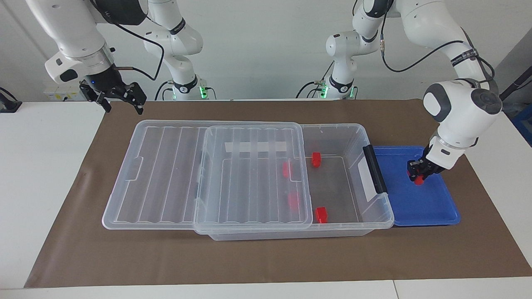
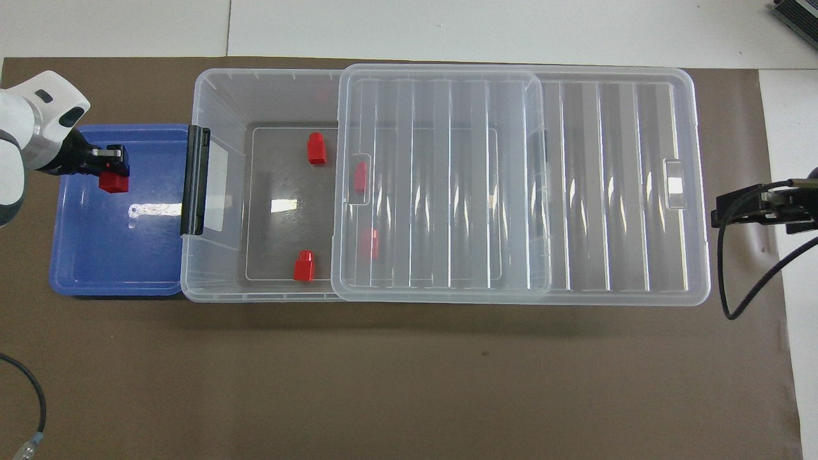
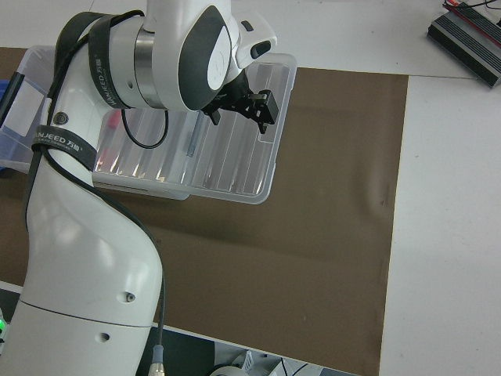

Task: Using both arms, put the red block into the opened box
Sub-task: 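Grasp the red block in the blue tray and lift it, then carry the red block with the left gripper over the open box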

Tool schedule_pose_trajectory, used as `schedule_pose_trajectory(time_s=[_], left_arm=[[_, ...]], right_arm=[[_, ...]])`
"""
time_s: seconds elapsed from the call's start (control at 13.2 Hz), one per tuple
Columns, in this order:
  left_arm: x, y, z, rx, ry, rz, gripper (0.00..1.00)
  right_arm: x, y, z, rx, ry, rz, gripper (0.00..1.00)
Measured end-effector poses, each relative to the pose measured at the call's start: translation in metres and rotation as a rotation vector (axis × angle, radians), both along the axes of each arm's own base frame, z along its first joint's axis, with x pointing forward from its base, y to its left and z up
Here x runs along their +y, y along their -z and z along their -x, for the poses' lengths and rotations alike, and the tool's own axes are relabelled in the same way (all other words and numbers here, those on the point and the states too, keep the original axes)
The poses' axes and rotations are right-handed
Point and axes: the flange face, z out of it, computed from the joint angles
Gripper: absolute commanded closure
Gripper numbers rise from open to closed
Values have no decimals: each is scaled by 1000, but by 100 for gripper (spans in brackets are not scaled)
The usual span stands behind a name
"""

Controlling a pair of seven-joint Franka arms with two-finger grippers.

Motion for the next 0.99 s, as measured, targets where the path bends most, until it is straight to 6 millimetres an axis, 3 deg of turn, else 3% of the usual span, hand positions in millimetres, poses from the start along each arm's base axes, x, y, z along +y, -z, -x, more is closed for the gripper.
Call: schedule_pose_trajectory(time_s=[0.23, 0.46, 0.76, 0.84, 0.99], left_arm=[[-45, -47, -2, 31, -190, 118, 100], [-95, -67, 0, 41, -359, 176, 100], [-183, -77, 10, -7, -360, 153, 100], [-199, -74, 12, -32, -342, 143, 100], [-208, -57, 12, -69, -332, 146, 100]], right_arm=[[0, -1, -1, -11, -1, 0, 0], [1, -1, -1, -12, -1, 0, 0], [1, -2, -2, -19, -2, 1, 0], [1, -2, -2, -20, -2, 1, 0], [1, -1, -2, -20, -2, 1, 0]])
